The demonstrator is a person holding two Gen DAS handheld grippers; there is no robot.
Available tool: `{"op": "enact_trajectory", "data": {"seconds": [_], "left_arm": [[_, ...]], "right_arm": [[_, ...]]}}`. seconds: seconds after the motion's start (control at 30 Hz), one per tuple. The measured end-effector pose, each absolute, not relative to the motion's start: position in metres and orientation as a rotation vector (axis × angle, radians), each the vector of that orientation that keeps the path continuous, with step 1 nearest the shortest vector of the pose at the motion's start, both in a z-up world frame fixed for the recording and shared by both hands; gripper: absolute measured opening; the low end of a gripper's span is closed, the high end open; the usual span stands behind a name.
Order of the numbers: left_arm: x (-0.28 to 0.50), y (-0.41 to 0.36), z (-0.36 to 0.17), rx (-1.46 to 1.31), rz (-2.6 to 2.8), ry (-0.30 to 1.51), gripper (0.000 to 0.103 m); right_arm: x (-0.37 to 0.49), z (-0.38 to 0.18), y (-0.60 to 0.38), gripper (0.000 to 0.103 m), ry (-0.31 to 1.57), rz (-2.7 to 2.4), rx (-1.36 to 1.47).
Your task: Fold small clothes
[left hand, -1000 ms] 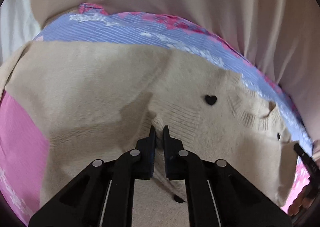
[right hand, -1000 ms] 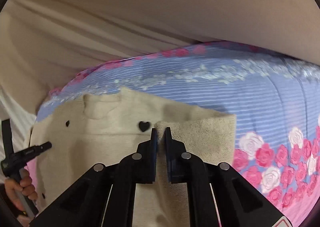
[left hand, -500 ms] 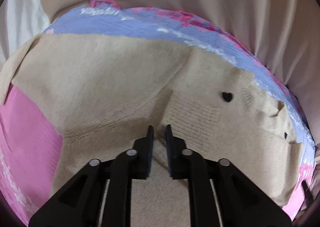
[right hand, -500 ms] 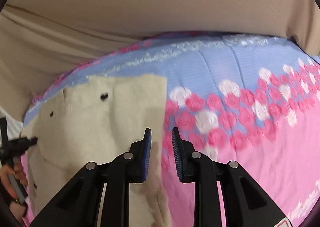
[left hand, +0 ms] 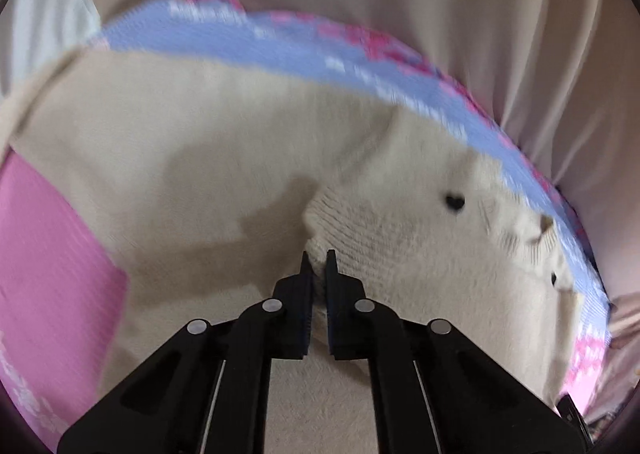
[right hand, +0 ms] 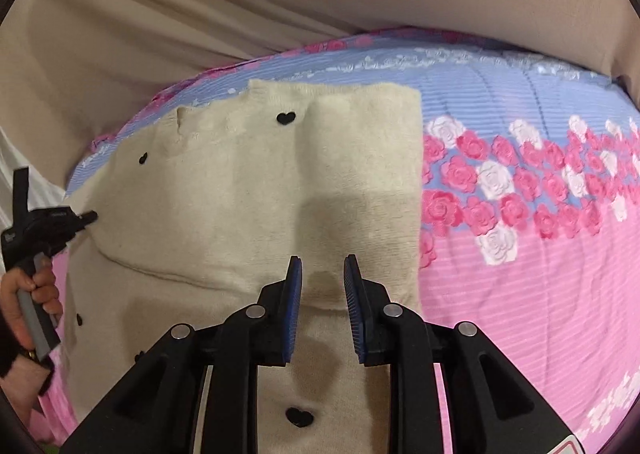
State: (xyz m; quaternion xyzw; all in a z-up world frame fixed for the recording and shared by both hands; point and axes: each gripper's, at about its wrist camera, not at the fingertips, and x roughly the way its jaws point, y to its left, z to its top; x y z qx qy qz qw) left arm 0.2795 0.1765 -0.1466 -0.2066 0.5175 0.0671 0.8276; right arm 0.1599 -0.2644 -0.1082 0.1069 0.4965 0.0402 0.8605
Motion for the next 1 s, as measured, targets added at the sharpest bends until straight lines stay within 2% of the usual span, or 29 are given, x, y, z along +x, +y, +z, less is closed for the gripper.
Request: {"op": "enact_trajectory", "data": {"seconds": [0.07,0.1,0.2,0.23,0.33,0.43,0.7,0.9,0.97,1.0], "left_arm": [[0.278,0.172,-0.146,-0.407,0.131,1.089,0.009],[0.277,0.171,-0.145,-0.411,0.126,1.080,0.011],[0.270,0.182,-0.136,-0.491,0.094,1.061,0.030],[0.265,0.190,-0.130,-0.519,0.098,1.038,0.039],[0.247,0.227,-0.113,-0.580,0.180,0.954,0.054],[0.228,0.280,-0.106,-0.641,0.319,0.893,0.062],[0.194,0.415,-0.141,-0.802,0.709,0.877,0.064],[0.134,0.478,-0.160,-1.122,0.844,0.709,0.063],[0.129,0.493,-0.164,-1.151,0.819,0.665,0.061],[0.131,0.494,-0.163,-1.131,0.812,0.661,0.056]], "right_arm": [[0.167,-0.122,-0.260,0.021,1.076,0.089,0.211],[0.172,-0.136,-0.258,0.016,1.120,0.071,0.181],[0.175,-0.138,-0.263,0.014,1.126,0.061,0.191],[0.174,-0.133,-0.264,0.016,1.120,0.053,0.204],[0.165,-0.109,-0.263,0.021,1.055,0.043,0.188],[0.160,-0.099,-0.256,0.021,1.045,0.058,0.140],[0.152,-0.099,-0.222,0.021,1.083,0.112,0.069],[0.149,-0.103,-0.191,0.021,1.114,0.168,0.016],[0.149,-0.102,-0.181,0.021,1.118,0.188,-0.003],[0.148,-0.102,-0.177,0.021,1.119,0.195,-0.015]]}}
